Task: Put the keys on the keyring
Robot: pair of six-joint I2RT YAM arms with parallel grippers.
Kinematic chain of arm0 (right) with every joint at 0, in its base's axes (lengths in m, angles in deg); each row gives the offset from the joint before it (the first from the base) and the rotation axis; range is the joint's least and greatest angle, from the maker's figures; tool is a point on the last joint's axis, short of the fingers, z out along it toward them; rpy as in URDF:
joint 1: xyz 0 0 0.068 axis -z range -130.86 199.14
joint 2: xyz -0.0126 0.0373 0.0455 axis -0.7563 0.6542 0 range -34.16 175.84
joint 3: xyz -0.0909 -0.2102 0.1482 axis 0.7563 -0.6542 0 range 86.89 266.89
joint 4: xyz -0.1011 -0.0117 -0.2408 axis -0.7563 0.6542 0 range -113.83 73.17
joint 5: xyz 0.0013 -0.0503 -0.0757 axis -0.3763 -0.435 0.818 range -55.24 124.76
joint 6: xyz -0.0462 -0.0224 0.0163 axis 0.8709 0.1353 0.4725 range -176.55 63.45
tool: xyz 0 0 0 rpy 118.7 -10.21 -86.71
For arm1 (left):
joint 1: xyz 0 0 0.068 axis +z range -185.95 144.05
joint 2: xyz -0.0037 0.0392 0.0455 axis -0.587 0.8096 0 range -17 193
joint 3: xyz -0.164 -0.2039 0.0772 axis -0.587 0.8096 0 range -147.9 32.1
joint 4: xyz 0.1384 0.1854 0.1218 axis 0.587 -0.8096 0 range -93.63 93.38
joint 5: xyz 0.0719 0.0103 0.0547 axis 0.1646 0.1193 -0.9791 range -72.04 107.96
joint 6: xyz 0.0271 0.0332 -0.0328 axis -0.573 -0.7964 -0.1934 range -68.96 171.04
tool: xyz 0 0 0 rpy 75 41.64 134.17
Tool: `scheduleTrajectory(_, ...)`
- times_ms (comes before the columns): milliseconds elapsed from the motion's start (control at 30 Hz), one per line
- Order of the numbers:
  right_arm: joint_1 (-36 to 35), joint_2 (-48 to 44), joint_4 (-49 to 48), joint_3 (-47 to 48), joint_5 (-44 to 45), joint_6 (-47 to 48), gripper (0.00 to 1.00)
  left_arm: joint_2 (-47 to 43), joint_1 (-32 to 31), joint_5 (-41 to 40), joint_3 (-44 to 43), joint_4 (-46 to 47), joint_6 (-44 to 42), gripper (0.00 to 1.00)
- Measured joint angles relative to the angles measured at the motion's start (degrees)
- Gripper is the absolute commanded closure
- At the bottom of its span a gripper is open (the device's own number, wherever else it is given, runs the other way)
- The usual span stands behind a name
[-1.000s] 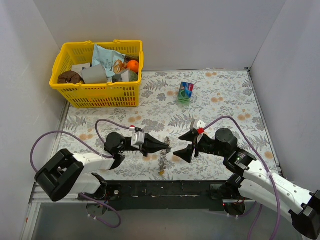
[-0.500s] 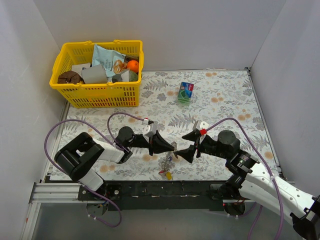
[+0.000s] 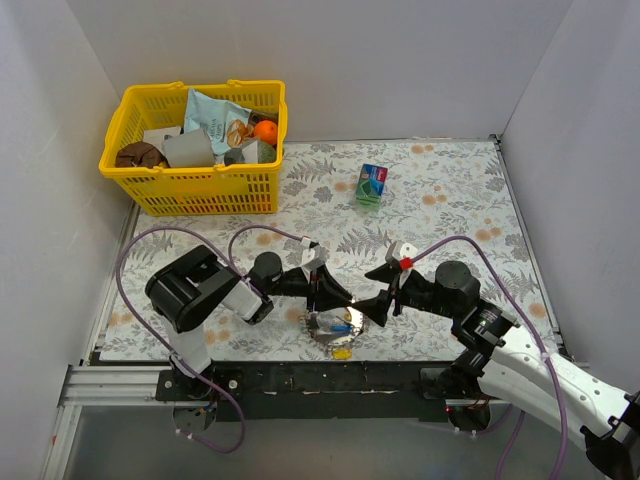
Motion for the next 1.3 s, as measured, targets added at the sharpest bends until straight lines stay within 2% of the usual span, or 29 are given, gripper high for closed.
scheduleTrajectory(167,0.0,-0.76,1.05,0.0,0.48,0.02,0.13,4.92,-0.04,-1.01,-1.29,-0.9,2.34,0.5)
scheduleTrajectory(233,0.0,-0.98,1.11,0.0,0.83,0.04,0.13,5.14,-0.15,-1.33,-2.01,-0.87,2.78,0.33)
scheduleTrajectory(267,0.0,-1.09,1.11,0.0,0.96,0.04,0.13,5.11,-0.22,-1.64,-2.34,-0.74,2.93,0.02)
scheduleTrajectory(633,0.0,-1.27,1.14,0.0,1.27,0.04,0.12,2.43,-0.31,-2.56,-2.6,-0.61,1.42,0.02)
scheduleTrajectory(800,0.0,-1.27,1.14,0.0,1.31,0.04,0.12,-2.36,-0.31,-4.22,-2.64,-2.14,-4.02,0.02)
scheduleTrajectory(933,0.0,-1.27,1.11,-0.02,1.77,0.0,0.11,-9.81,-0.55,-9.16,-4.55,-14.51,-12.02,0.02)
scheduleTrajectory(1100,-0.02,-1.25,0.96,-0.66,5.01,-0.7,0.1,-16.37,-0.72,-19.02,-7.5,-32.63,-19.15,0.02)
scheduleTrajectory(1300,0.0,-0.76,1.27,-0.92,13.77,-3.58,0.09,-24.46,-0.76,-34.62,-6.36,-46.6,-16.57,0.02)
